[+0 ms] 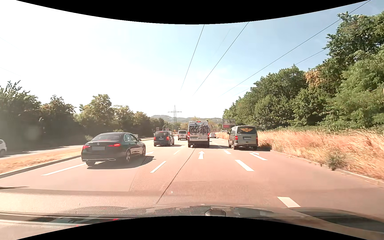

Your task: Follow the waypoints while adhering to traffic rules and regulations

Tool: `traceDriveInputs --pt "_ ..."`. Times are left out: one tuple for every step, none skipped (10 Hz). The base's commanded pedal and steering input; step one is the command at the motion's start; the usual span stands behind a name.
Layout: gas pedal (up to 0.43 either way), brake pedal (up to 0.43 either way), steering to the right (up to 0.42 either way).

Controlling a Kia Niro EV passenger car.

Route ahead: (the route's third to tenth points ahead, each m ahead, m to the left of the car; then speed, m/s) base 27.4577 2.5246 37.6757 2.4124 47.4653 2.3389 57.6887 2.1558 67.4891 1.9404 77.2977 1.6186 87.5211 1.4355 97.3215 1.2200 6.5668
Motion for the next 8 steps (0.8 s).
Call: traceDriveInputs --pt "0.008 0.000 0.011" --pt "0.008 0.000 0.012" --pt "0.000 0.000 0.012" --pt "0.000 0.000 0.012" --pt "0.000 0.000 0.012" --pt "0.000 0.000 0.012" --pt "0.000 0.000 0.011" --pt "0.000 0.000 0.011"
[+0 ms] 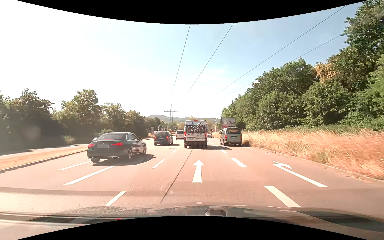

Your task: Follow the waypoints while adhering to traffic rules and regulations

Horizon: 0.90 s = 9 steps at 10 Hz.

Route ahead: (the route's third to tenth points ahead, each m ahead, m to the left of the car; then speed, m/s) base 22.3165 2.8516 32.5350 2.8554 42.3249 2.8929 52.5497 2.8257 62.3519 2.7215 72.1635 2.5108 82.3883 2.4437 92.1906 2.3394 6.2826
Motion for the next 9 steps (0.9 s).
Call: traceDriveInputs --pt "0.000 0.000 0.010" --pt "0.000 0.000 0.010" --pt "0.000 0.000 0.009" --pt "0.000 0.000 0.008" --pt "0.000 0.000 0.008" --pt "0.000 0.000 0.008" --pt "0.000 0.000 0.007" --pt "0.000 0.000 0.007" --pt "0.000 0.000 0.007"
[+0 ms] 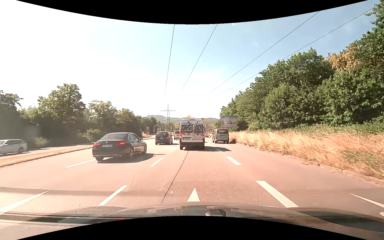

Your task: Follow the waypoints while adhering to traffic rules and regulations

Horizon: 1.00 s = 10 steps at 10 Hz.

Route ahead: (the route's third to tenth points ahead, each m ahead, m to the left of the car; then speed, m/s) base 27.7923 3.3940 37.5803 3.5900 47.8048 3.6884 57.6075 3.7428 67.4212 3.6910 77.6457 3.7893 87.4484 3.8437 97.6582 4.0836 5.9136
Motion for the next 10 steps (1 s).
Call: traceDriveInputs --pt "0.000 0.000 0.007" --pt "0.000 0.000 0.007" --pt "0.000 0.000 0.006" --pt "0.000 0.000 0.006" --pt "0.000 0.012 0.003" --pt "0.000 0.037 0.000" --pt "0.000 0.055 -0.003" --pt "0.000 0.079 -0.006" --pt "0.000 0.091 -0.008" --pt "0.000 0.104 -0.008"
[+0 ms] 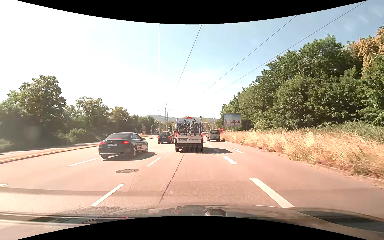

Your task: Follow the waypoints while adhering to traffic rules and regulations

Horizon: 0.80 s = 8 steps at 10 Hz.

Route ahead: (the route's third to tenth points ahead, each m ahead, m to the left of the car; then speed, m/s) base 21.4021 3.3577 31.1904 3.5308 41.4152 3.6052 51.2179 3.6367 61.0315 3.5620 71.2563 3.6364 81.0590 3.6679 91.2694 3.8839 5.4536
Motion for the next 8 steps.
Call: traceDriveInputs --pt "0.000 0.110 -0.008" --pt "0.000 0.116 -0.009" --pt "0.000 0.116 -0.016" --pt "0.000 0.128 -0.018" --pt "0.000 0.146 -0.016" --pt "0.000 0.159 -0.015" --pt "0.000 0.165 -0.015" --pt "0.000 0.177 -0.014"
